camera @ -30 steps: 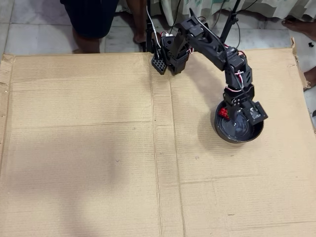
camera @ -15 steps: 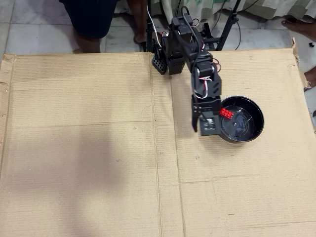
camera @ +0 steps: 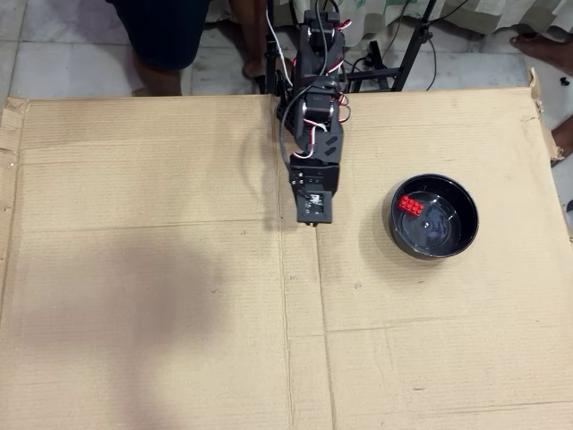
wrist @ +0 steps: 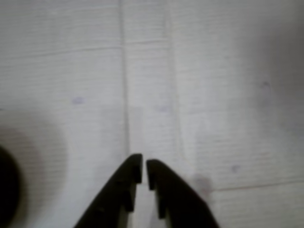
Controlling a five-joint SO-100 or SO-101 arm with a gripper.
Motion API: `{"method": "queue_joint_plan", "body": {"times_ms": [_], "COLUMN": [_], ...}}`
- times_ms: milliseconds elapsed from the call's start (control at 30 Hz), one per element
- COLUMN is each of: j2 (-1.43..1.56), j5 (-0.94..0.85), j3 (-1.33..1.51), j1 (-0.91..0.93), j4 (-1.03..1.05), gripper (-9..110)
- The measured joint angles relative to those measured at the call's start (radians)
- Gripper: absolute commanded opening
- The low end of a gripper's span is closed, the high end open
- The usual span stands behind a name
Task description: Grasp a lego block and put it in the bin.
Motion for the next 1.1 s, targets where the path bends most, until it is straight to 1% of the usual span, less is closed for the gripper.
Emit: {"method": "queue_joint_plan", "body": {"times_ms": [167, 300, 467, 567, 800, 900, 1100], "j2": [0.201, 0.36, 0.577, 0.693, 0.951, 1.057, 1.233], "j5": [-0.014, -0.069, -0.126, -0.13, -0.143, -0.232, -0.483], "j3": [0.268, 0.442, 0.611, 0.69, 0.876, 0.954, 1.095], "j1": [-0.008, -0.011, -0.086, -0.141, -0.196, -0.19, -0.181], "j4": [-0.109, -0.161, -0.17, -0.17, -0.173, -0.176, -0.176], "gripper": [0, 0, 0, 0, 0, 0, 0]}}
